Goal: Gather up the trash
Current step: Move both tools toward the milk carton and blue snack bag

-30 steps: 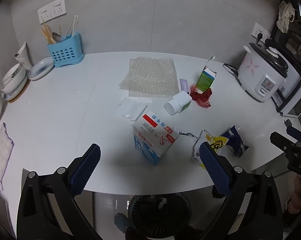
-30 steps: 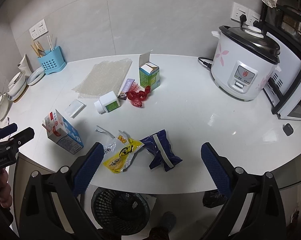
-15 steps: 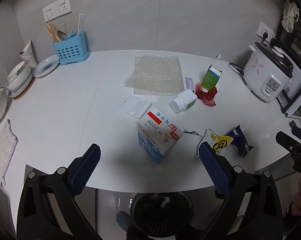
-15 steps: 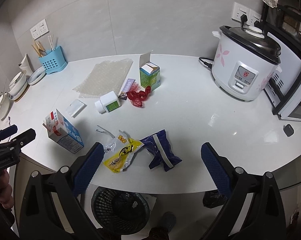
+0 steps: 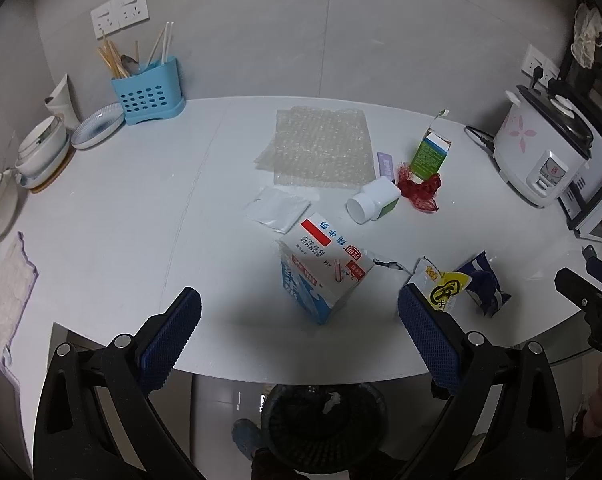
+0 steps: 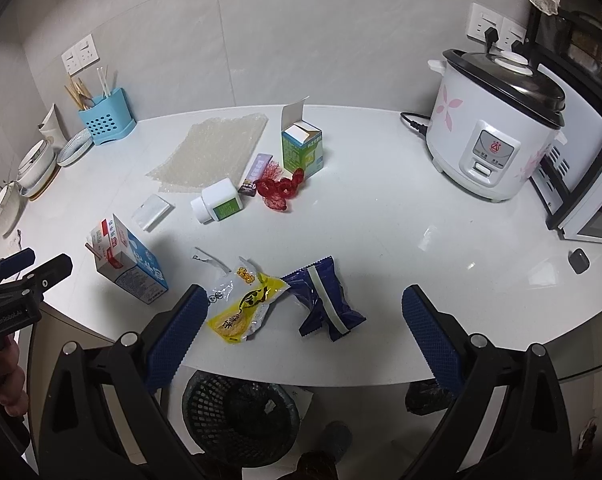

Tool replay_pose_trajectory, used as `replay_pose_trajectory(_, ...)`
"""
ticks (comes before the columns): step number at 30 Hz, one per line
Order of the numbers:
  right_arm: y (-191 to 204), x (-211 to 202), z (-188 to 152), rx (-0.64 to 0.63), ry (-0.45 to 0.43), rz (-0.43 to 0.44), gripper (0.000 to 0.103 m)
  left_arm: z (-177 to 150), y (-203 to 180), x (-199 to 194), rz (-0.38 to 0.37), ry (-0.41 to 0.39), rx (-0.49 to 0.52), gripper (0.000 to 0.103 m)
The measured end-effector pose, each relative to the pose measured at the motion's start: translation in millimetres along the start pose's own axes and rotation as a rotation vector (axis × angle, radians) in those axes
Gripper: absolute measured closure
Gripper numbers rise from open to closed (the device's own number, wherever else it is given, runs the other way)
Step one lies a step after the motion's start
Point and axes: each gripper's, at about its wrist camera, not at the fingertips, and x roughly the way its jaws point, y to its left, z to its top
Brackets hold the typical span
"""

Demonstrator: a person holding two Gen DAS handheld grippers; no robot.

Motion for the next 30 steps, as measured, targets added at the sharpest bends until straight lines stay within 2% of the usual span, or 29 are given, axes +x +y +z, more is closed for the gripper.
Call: replay_pose_trajectory(30,-0.1,0.4,-4.8,-0.005,0.008,0.001,0.009,-5.8,-8.4,3.1,-0.009,0.025,0.000,0.007)
